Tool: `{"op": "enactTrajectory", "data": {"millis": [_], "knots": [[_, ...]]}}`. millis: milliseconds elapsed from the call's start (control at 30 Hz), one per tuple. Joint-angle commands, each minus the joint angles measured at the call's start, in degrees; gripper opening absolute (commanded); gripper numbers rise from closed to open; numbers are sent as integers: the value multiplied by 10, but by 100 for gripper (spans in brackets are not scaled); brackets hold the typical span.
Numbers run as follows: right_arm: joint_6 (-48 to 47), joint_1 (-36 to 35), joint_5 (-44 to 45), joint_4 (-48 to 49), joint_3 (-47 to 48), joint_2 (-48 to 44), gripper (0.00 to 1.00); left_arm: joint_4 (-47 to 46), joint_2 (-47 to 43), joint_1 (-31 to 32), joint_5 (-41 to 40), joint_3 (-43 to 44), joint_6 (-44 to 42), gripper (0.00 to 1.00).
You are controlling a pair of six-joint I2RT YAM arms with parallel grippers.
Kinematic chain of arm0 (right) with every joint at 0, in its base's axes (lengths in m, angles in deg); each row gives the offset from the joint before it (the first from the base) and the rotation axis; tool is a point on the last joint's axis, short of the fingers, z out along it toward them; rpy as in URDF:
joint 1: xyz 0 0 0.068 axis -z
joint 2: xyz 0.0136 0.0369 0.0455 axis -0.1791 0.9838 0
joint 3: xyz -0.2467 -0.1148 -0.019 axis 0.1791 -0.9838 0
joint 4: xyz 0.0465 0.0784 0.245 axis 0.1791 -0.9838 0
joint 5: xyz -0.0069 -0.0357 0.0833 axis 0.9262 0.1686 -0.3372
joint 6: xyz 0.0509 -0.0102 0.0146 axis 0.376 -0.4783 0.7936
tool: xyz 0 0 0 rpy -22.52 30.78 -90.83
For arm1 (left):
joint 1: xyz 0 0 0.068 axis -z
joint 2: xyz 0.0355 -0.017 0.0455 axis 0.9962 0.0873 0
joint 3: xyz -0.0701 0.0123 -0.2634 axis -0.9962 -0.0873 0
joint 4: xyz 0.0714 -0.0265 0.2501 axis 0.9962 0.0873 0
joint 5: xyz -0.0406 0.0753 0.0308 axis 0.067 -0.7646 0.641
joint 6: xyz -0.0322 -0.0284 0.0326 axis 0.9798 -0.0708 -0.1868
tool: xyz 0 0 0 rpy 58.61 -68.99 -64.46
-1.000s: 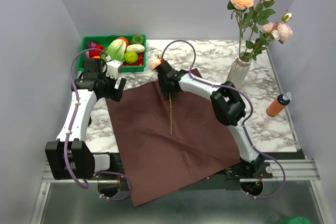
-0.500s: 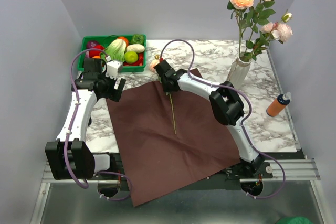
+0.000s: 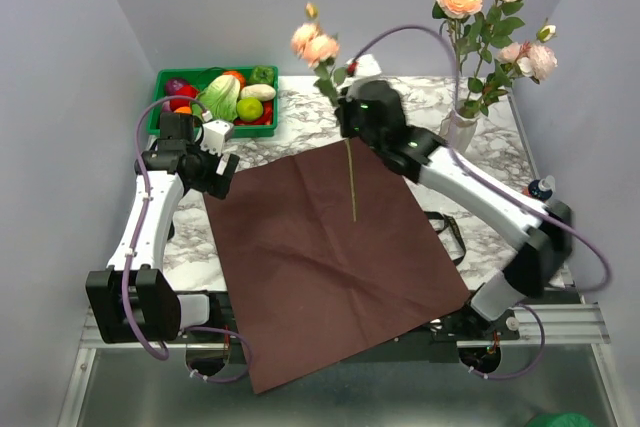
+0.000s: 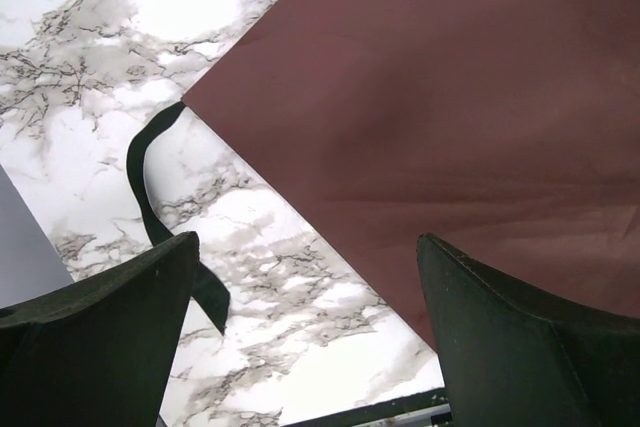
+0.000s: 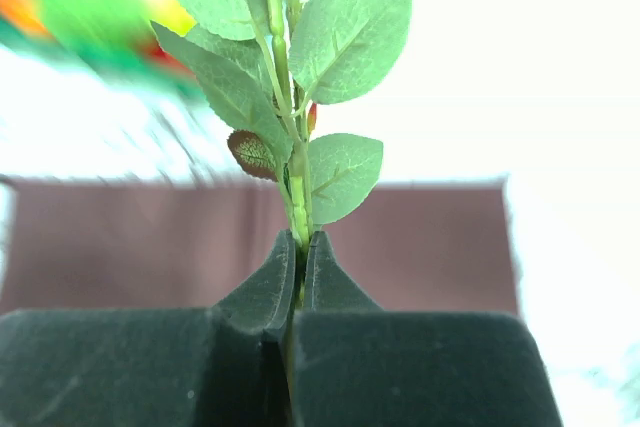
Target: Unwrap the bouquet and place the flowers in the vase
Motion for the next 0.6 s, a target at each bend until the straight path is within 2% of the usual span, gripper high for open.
{"op": "enactTrajectory", "data": {"millis": [0,67,100,133,200,267,400,567], "knots": [[-155,0,-26,214,-119,-147,1,20,-30,-4,11,-1,6,99],[-202,0,-16,288,-178,-231,1,20,-33,-3,9,-4,6,99],[-258,0,-13,385,-237,-256,1,20,-38,-4,9,-5,6,99],[-286,0,-11,431,-267,-300,1,20,-38,-3,8,-6,7,99],[-360,0,34,517,-291,-325,1,22,-41,-3,10,-8,7,99],[-402,9,76,546,-287,-340,1,21,-43,-4,12,-10,9,99],[-472,42,102,645,-291,-369,1,18,-43,-4,17,-11,9,99],[-457,121,130,710,-295,-395,1,14,-37,-4,19,-7,5,99]]}}
